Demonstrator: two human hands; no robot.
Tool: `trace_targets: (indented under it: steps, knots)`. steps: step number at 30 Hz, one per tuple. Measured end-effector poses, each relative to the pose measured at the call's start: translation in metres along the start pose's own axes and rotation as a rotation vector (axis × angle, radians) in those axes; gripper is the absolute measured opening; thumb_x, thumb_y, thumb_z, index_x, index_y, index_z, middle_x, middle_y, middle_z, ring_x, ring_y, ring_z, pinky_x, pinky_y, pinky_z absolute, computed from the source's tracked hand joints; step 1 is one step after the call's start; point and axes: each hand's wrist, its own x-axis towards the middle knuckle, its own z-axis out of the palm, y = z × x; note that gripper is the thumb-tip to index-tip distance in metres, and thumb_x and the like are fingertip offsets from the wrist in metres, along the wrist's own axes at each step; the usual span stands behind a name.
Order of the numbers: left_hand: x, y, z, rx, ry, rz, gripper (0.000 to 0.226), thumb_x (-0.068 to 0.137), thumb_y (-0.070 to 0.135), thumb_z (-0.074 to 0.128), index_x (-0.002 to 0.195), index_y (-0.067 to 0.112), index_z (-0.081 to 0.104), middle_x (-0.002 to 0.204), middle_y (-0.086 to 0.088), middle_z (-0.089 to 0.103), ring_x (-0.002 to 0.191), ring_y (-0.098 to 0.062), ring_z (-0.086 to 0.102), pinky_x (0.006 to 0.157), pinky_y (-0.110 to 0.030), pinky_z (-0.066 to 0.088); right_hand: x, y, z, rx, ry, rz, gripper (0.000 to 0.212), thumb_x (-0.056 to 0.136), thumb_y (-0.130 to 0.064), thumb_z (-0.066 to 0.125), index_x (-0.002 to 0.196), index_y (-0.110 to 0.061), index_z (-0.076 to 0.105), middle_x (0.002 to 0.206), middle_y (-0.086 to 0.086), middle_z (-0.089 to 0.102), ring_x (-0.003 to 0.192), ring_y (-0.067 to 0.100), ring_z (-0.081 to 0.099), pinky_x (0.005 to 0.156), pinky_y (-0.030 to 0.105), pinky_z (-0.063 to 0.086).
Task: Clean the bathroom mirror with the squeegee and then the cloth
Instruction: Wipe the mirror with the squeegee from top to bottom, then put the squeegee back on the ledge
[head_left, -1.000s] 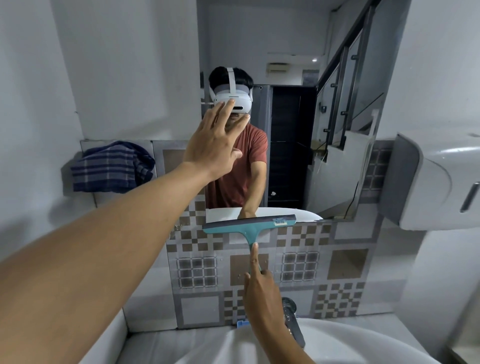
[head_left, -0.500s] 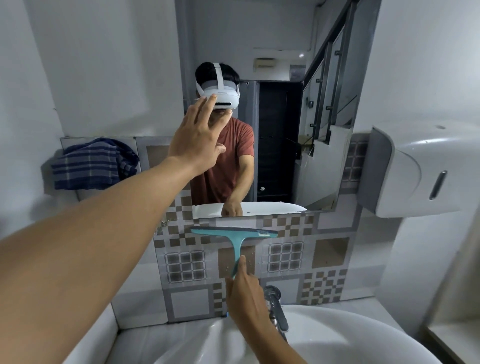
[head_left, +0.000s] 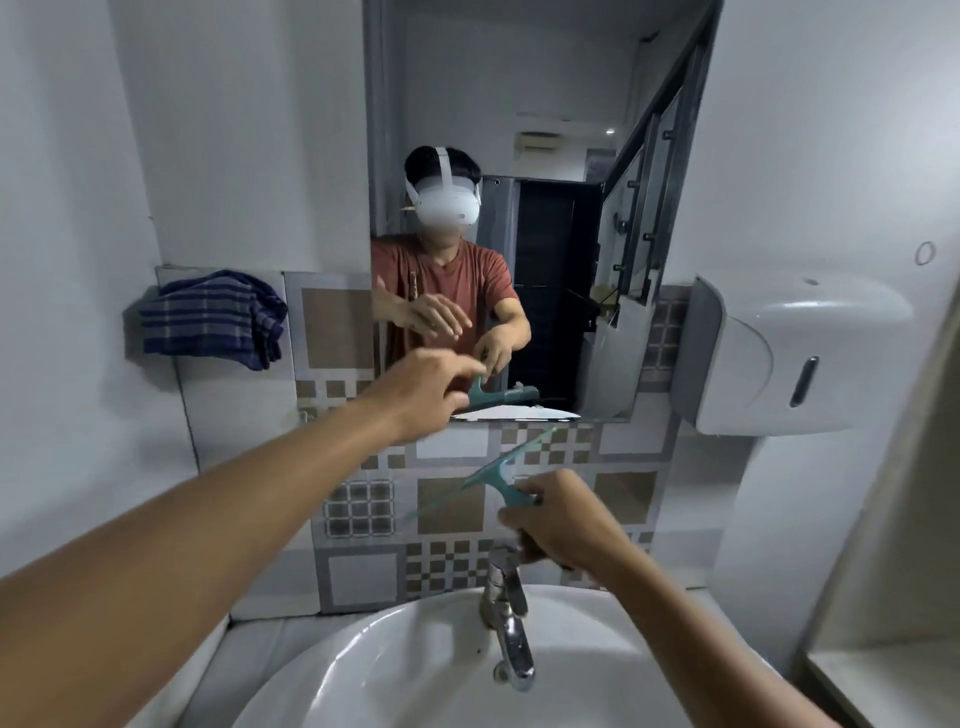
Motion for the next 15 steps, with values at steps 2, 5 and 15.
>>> trace_targets:
  steps: [2,5,15]
  knots:
    - [-0.018,0.015,0.01,-0.101,-0.071,-0.024,0.044,0.091,0.015,0.07,0.134,0.02,0.062,0.131,-0.004,0.067,0.121,-0.018,0.061,0.101,-0.028,0.045,-0.007,-0.007,-0.024,-0.009,-0.008,-0.023,0.023,0.09,-0.014,0.073,0.11,-0.003,0.07,0.078,0.009,0.072,0.055,0.008,0.066,0.059,0.024,0.06]
    - [-0.038,0.038,0.022,-0.175,-0.12,-0.013,0.039,0.091,0.016,0.07,0.13,0.022,0.066,0.134,0.0,0.065,0.125,-0.013,0.058,0.1,-0.023,0.037,-0.015,-0.018,-0.055,-0.029,-0.037,-0.039,0.023,0.082,-0.013,0.082,0.102,-0.006,0.071,0.077,0.008,0.074,0.051,0.008,0.065,0.052,0.02,0.055]
    - [-0.057,0.074,0.024,-0.179,-0.107,0.008,0.019,0.092,0.031,0.069,0.11,0.03,0.076,0.107,0.011,0.073,0.083,0.01,0.051,0.069,-0.013,0.035,-0.028,-0.045,-0.096,-0.13,-0.203,-0.125,0.029,0.075,-0.01,0.087,0.099,-0.005,0.072,0.08,0.01,0.078,0.061,0.017,0.072,0.059,0.026,0.06]
